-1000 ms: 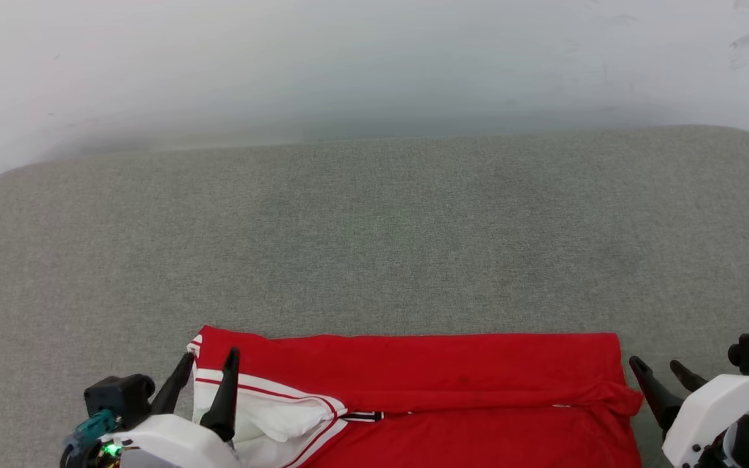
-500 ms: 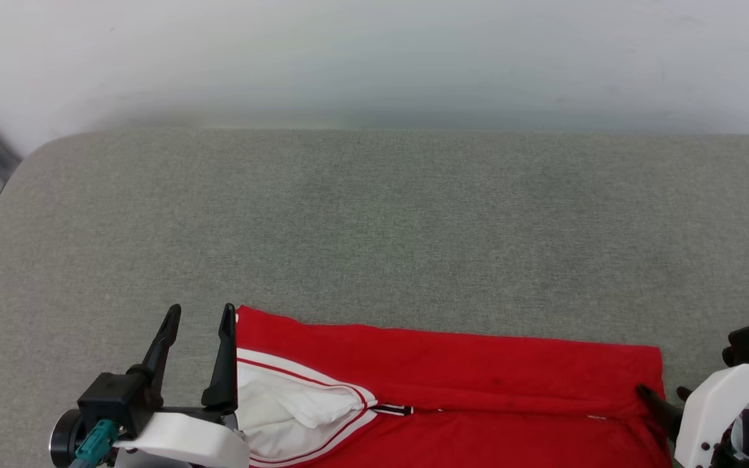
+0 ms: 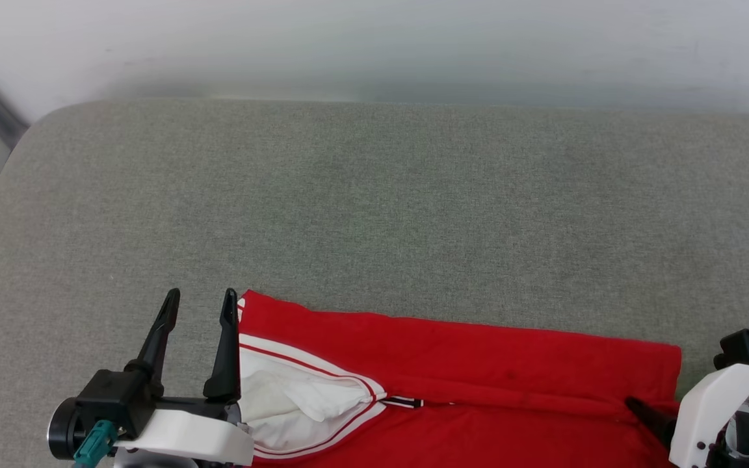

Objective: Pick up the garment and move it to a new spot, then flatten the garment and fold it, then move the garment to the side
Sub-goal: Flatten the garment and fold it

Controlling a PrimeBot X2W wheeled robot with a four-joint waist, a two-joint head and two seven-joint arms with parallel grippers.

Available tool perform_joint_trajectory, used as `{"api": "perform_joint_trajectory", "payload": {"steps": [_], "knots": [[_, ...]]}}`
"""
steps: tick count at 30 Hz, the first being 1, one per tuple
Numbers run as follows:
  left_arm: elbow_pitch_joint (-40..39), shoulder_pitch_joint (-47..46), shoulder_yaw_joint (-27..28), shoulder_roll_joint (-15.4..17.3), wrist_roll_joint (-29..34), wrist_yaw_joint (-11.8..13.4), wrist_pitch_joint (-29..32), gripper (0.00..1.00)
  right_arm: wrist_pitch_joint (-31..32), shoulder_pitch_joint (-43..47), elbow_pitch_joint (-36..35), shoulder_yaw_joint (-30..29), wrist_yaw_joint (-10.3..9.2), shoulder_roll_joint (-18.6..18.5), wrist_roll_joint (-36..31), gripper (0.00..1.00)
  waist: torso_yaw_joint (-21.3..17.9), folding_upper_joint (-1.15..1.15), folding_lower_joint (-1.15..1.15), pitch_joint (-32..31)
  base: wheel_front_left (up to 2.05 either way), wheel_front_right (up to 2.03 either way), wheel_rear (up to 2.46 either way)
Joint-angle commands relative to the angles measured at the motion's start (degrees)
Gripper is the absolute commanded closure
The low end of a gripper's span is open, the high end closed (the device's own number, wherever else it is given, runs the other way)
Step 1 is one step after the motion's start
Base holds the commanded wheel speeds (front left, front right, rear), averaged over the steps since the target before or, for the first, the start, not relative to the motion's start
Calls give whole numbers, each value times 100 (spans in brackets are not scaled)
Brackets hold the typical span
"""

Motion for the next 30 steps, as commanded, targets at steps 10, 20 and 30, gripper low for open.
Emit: {"api": "perform_joint_trajectory", "payload": {"steps": [10,20,30], "knots": [[124,-24,80,-17,179,-132,-39,0,94,-45,55,75,-1,32,82,100,-62,0,0,-196,0,0,0],[129,129,47,97,261,-107,2,0,80,-155,-291,-454,-3,-196,-54,100,-317,0,0,-543,0,0,0],[116,202,-2,94,240,-59,26,0,386,-120,-474,-1436,-2,-143,-54,100,-527,0,0,-647,0,0,0]]}}
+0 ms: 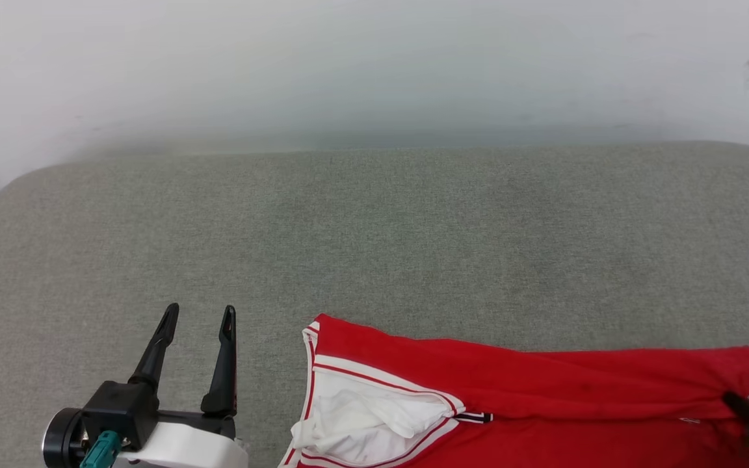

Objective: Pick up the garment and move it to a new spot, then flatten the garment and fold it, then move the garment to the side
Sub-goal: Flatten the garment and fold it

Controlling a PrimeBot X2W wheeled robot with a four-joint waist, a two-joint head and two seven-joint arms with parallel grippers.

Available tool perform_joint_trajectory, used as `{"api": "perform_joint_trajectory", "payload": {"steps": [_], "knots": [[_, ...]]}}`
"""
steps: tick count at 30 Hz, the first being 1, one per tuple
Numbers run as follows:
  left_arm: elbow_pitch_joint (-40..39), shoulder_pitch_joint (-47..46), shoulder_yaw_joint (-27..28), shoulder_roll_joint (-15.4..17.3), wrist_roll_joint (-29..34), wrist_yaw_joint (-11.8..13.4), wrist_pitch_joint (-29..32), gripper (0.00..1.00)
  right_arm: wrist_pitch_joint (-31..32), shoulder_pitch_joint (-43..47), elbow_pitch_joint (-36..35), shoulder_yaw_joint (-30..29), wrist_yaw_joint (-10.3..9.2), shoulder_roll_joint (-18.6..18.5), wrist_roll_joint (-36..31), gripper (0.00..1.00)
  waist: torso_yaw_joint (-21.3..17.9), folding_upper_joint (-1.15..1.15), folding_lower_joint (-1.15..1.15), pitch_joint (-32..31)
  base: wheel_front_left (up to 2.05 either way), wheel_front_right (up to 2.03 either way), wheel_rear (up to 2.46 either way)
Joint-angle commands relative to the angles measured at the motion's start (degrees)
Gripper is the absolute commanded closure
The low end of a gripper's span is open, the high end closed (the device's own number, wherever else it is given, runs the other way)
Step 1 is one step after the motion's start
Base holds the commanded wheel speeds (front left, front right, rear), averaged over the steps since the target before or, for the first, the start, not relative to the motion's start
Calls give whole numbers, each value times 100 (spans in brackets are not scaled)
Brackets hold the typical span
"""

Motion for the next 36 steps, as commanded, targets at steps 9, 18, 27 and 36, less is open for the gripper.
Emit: {"api": "perform_joint_trajectory", "payload": {"steps": [9,18,27,36], "knots": [[45,35,-71,-19,-18,-10,17,0,1665,-261,-142,-829,-2,991,1700,100,1,0,0,-70,0,0,0],[53,-64,-106,-7,-40,-43,16,0,2468,-572,686,-548,-2,1122,3975,100,203,0,0,-31,0,0,0],[88,-240,-138,-103,-55,-80,-3,0,1822,-856,969,1060,-2,1125,5099,100,482,0,0,181,0,0,0],[172,-544,-168,-280,0,-195,-31,0,719,-1332,1026,2761,-2,1124,5483,100,729,0,0,625,0,0,0]]}}
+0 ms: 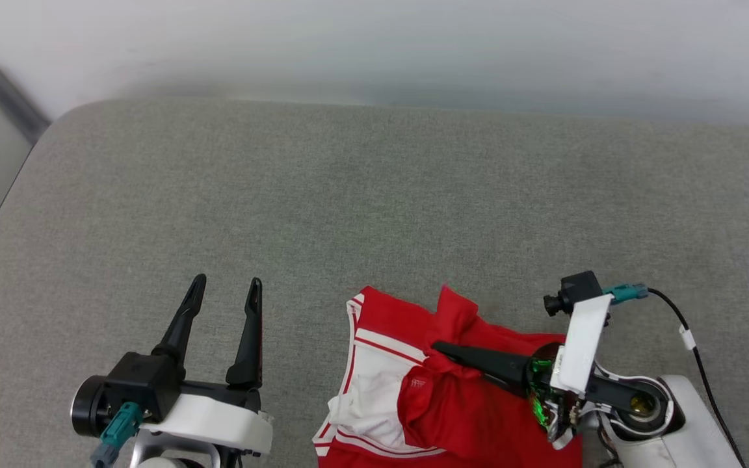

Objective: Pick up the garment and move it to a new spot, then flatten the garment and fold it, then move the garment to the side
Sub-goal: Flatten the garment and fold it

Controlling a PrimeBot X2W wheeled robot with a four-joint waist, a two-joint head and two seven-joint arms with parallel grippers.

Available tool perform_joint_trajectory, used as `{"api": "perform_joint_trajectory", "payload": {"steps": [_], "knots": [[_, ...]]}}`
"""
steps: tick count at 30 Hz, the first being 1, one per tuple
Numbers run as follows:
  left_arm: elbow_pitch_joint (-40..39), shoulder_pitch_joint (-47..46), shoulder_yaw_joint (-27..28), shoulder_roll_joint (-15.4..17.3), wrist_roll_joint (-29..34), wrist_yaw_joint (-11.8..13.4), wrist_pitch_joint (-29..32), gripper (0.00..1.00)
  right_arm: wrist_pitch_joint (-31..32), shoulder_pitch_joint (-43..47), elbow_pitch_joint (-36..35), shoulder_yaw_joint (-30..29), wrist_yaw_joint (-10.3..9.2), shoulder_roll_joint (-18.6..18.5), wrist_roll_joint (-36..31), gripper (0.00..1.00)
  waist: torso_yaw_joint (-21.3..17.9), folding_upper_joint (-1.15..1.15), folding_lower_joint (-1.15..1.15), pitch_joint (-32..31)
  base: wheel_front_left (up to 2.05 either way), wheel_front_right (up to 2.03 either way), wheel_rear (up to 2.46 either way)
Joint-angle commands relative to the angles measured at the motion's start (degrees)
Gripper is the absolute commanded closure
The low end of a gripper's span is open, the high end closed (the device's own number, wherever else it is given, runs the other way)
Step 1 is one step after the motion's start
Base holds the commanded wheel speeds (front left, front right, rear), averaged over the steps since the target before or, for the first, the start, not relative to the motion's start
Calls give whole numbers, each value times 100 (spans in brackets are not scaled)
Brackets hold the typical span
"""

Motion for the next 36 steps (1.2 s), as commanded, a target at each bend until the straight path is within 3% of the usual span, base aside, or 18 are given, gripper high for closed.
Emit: {"api": "perform_joint_trajectory", "payload": {"steps": [1,5,6,7,8,9,18,25,31,36], "knots": [[28,-143,1,-61,42,-44,-27,0,-260,-165,62,201,-1,15,-46,100,98,0,0,177,0,0,0],[123,-262,3,-165,60,-126,-36,0,-645,-335,278,625,-2,15,-98,100,149,0,0,344,0,0,0],[150,-277,8,-193,54,-144,-39,0,-731,-365,322,700,-1,13,-108,85,150,0,0,369,0,0,0],[182,-300,13,-218,55,-160,-40,0,-793,-382,377,790,-1,14,-115,64,149,0,0,389,0,0,0],[207,-322,22,-243,65,-191,-42,0,-863,-401,407,872,-1,14,-140,37,148,0,0,403,0,0,0],[231,-341,29,-265,79,-204,-43,0,-955,-429,397,936,-1,15,-179,0,145,0,0,415,0,0,0],[376,-238,212,-382,194,-356,-47,0,-1641,-343,-510,1525,-1,-203,-727,0,-15,0,0,175,0,0,0],[410,-69,290,-410,207,-376,-48,0,-2904,-239,-1103,1872,-1,-874,-2174,0,-258,0,0,-89,0,0,0],[477,99,340,-445,150,-369,-45,0,-3983,-15,-884,1503,-1,-1294,-3647,0,-471,0,0,-322,0,0,0],[547,223,430,-446,136,-363,-42,0,-4488,261,-813,932,-1,-1373,-4503,0,-600,0,0,-448,0,0,0]]}}
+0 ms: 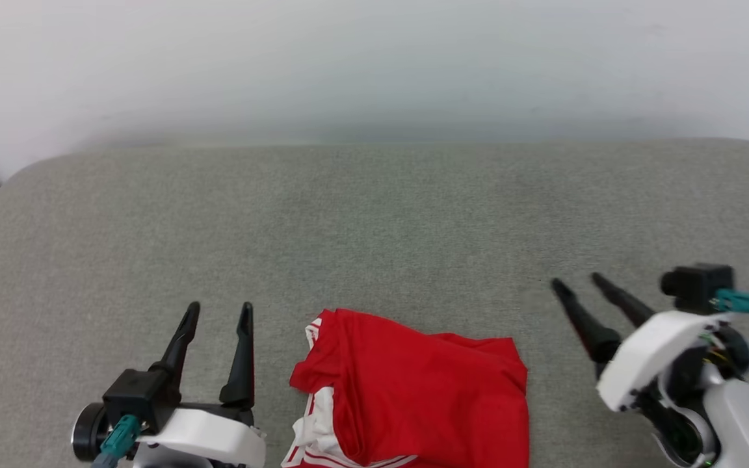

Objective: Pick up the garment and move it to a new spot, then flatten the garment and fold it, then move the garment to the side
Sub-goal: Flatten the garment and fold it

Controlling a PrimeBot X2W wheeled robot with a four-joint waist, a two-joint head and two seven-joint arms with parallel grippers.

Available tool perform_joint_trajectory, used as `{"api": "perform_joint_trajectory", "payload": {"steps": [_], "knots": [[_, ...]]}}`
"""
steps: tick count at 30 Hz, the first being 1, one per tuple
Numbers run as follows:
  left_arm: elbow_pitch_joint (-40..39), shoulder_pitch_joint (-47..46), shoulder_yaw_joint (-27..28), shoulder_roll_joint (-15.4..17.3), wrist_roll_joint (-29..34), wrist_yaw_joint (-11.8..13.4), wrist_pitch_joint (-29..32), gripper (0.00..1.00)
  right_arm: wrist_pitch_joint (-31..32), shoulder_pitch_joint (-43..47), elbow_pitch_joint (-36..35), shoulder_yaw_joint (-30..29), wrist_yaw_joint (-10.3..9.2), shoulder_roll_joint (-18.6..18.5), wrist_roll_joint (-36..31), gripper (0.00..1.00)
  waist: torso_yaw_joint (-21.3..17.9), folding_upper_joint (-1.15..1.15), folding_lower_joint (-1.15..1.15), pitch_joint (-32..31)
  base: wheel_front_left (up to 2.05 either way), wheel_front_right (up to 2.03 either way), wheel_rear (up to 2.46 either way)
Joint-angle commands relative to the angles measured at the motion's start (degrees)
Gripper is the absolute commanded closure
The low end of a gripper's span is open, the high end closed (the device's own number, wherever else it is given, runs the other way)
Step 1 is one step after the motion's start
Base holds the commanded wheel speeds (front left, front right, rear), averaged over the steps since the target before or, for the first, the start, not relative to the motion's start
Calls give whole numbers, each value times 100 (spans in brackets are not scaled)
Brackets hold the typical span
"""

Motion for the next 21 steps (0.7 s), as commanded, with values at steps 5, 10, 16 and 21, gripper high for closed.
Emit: {"api": "perform_joint_trajectory", "payload": {"steps": [5,10,16,21], "knots": [[53,209,150,8,-32,21,-25,0,-528,460,-240,-737,0,219,-838,0,-154,0,0,-205,0,0,0],[43,377,284,59,53,69,-25,0,-1011,988,-763,-1398,0,606,-1822,0,-192,0,0,-353,0,0,0],[24,575,395,52,74,74,-25,0,-1157,1412,-1211,-1534,0,903,-2358,0,-189,0,0,-452,0,0,0],[-8,785,472,13,129,65,-25,0,-1076,1749,-1474,-1575,0,1109,-2479,0,-157,0,0,-510,0,0,0]]}}
